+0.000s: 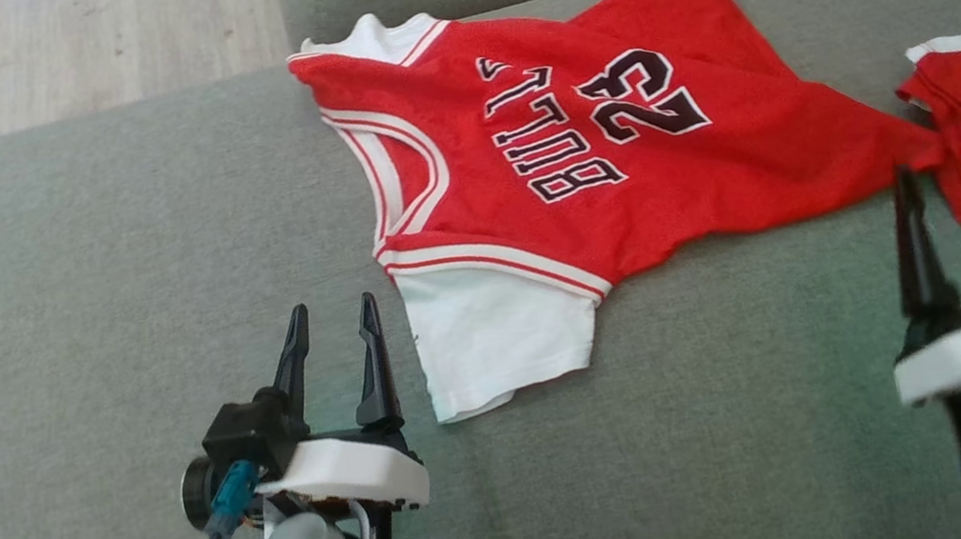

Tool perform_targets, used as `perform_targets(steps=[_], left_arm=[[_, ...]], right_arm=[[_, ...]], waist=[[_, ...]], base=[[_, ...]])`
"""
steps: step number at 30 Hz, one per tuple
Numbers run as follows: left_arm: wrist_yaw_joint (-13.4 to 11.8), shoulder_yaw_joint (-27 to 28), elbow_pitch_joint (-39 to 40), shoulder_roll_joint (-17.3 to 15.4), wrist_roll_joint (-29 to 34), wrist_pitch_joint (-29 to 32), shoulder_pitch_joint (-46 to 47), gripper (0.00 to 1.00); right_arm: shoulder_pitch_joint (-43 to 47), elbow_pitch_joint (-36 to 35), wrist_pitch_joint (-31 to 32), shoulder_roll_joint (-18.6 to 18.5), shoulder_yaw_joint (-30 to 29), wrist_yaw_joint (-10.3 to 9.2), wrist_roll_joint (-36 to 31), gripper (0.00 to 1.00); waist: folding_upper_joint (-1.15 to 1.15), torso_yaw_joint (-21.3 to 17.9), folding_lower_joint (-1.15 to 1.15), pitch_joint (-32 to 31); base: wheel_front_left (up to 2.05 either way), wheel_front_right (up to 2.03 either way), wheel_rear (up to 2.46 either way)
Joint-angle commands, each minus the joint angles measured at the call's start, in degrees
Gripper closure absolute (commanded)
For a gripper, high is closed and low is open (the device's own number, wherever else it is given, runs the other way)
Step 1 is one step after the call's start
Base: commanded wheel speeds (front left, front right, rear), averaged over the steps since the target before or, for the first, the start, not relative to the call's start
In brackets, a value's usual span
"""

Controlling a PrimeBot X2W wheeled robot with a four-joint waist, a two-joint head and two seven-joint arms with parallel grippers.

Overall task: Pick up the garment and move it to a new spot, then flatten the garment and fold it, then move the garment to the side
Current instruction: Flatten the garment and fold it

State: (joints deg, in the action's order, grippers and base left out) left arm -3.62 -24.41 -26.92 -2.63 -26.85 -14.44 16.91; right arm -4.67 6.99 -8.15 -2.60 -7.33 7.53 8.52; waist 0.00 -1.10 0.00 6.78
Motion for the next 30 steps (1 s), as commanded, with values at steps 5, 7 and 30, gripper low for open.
perform_targets(steps=[5,7,30], left_arm=[[-0.03,0.29,0.54,-0.26,0.04,-0.55,2.55,0.00],[0.40,-0.53,-0.51,-0.27,0.39,0.09,3.71,0.00],[-1.41,-0.13,-23.07,-2.47,-0.34,11.49,17.64,0.00]], right_arm=[[-0.47,-1.08,-3.45,-0.30,4.25,-0.04,3.84,0.00],[-1.07,-1.04,-4.12,-0.30,4.23,-0.04,4.55,0.00],[-4.00,2.62,-6.47,-0.28,7.51,-0.04,6.13,0.00]], waist=[[0.00,-2.20,0.00,0.94],[0.00,-2.93,0.00,1.45],[0.00,-10.15,0.00,6.67]], base=[[0.00,0.00,0.00],[0.00,0.00,0.00],[0.00,0.00,0.00]])
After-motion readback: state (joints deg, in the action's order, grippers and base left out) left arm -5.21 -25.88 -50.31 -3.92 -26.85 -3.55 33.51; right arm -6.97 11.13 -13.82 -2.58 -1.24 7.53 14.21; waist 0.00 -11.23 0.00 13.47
